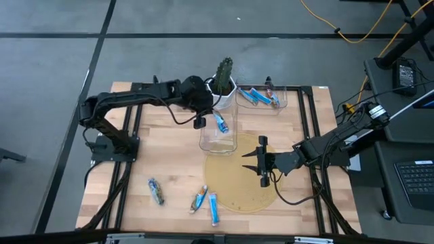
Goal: Pick and place Granola Bars by type
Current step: Put the blue green granola bar into the middle transparent bin
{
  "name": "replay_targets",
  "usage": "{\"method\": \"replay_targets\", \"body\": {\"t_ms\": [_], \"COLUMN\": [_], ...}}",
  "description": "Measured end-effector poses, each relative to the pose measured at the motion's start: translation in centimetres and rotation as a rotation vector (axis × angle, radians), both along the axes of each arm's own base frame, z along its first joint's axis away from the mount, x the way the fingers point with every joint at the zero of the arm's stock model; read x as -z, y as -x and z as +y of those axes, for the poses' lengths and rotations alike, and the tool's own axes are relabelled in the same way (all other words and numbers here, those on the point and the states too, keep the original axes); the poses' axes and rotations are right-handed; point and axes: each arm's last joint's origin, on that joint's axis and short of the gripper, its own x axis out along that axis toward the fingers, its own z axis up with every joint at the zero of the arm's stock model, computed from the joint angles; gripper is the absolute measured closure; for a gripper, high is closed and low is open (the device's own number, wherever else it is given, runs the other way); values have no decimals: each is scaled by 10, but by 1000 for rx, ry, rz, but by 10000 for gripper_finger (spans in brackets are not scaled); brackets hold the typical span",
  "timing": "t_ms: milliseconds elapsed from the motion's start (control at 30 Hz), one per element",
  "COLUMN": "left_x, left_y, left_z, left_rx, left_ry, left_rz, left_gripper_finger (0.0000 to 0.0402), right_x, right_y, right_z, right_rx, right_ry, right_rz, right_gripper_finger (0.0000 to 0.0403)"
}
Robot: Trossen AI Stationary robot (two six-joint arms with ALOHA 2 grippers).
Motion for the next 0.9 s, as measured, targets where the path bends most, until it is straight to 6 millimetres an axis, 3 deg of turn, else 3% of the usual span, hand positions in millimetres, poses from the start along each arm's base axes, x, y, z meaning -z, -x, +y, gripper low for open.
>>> {"method": "replay_targets", "body": {"t_ms": [267, 633, 900], "left_x": [15, 79, 105], "left_y": [-6, -35, -42], "left_z": [3, 18, 27], "left_rx": [-2, 36, 9], "left_ry": [-9, 59, 47], "left_rz": [-37, 115, 180], "left_gripper_finger": [397, 395, 397], "right_x": [0, 0, 0], "right_y": [0, 0, 0], "right_z": [0, 0, 0], "right_rx": [0, -1, -2], "right_ry": [0, 0, -1], "right_rz": [0, 0, 0], "right_gripper_finger": [234, 234, 234]}}
